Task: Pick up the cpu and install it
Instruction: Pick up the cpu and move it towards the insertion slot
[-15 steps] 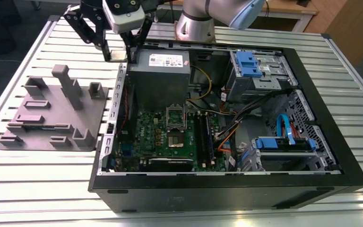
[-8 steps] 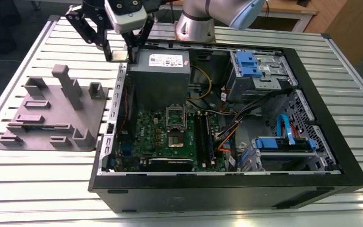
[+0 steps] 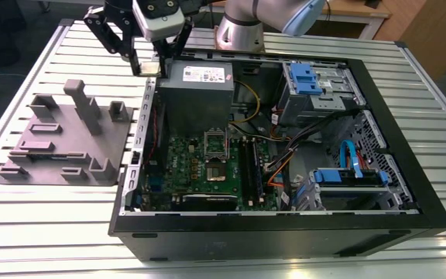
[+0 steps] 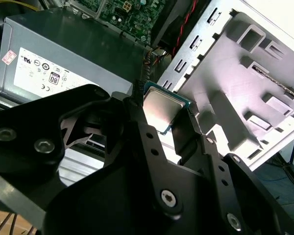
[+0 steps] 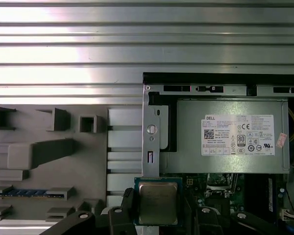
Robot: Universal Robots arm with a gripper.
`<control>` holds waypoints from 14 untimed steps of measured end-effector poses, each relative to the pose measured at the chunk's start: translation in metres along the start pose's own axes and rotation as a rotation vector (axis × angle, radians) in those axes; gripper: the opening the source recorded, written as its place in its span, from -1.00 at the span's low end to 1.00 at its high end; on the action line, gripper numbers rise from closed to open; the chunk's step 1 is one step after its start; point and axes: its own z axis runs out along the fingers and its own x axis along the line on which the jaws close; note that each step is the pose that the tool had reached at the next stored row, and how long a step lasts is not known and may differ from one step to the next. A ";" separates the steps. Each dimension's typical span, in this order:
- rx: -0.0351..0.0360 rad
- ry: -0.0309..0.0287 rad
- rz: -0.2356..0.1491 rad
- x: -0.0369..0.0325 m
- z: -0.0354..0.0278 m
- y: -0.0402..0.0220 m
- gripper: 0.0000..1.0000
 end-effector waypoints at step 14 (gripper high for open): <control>0.0000 0.0000 0.000 -0.0081 0.0000 0.0002 -0.05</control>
